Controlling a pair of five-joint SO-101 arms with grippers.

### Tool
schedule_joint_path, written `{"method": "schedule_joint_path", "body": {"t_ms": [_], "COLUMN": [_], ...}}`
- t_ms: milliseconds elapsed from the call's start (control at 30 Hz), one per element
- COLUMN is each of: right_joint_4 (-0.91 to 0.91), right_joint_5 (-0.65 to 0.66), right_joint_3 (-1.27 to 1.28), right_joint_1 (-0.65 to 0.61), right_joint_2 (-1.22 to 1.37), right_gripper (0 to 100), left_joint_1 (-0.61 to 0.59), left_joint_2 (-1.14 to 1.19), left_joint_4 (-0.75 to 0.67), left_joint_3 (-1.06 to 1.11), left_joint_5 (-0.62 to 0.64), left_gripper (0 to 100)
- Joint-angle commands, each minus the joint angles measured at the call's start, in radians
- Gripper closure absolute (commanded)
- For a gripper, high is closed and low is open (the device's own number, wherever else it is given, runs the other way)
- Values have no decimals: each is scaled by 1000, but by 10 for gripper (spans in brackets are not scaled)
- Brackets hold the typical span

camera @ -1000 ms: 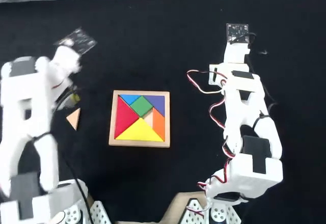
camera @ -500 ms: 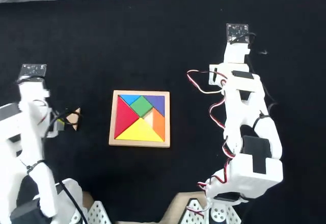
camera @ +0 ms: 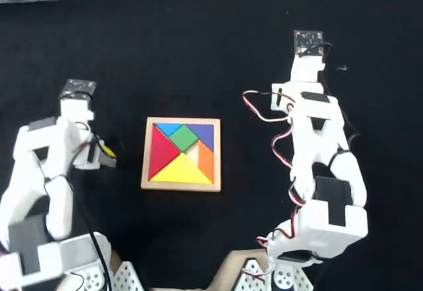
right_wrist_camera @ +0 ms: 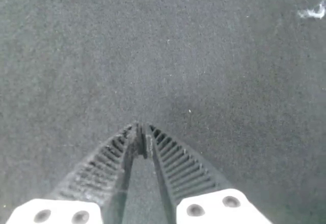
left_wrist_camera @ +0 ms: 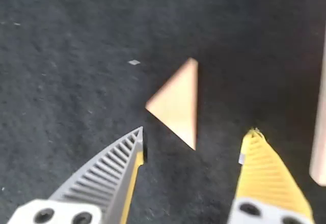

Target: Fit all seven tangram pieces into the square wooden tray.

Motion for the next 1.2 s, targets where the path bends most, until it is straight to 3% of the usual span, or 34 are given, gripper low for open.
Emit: {"method": "schedule_joint_path", "body": {"t_ms": [0, 300, 567, 867, 1167], "right_joint_4": [8, 8, 8, 8, 8], "right_joint_5": [6, 6, 8, 8, 8], "right_joint_3": [-50, -51, -51, -51, -51], "right_joint_1": [-15, -23, -23, -23, -23], "right_joint_2": [-5, -5, -5, -5, -5], "right_gripper": [987, 987, 987, 987, 987], "left_joint_1": [-38, 7, 25, 28, 165], "left_joint_2": [135, 267, 278, 273, 203], "left_joint_4": [-14, -5, 64, 69, 295], "left_joint_3": [-147, -274, -280, -271, -410], "left_joint_5": [2, -46, -54, -44, 28], "left_gripper": [704, 709, 871, 877, 877]}}
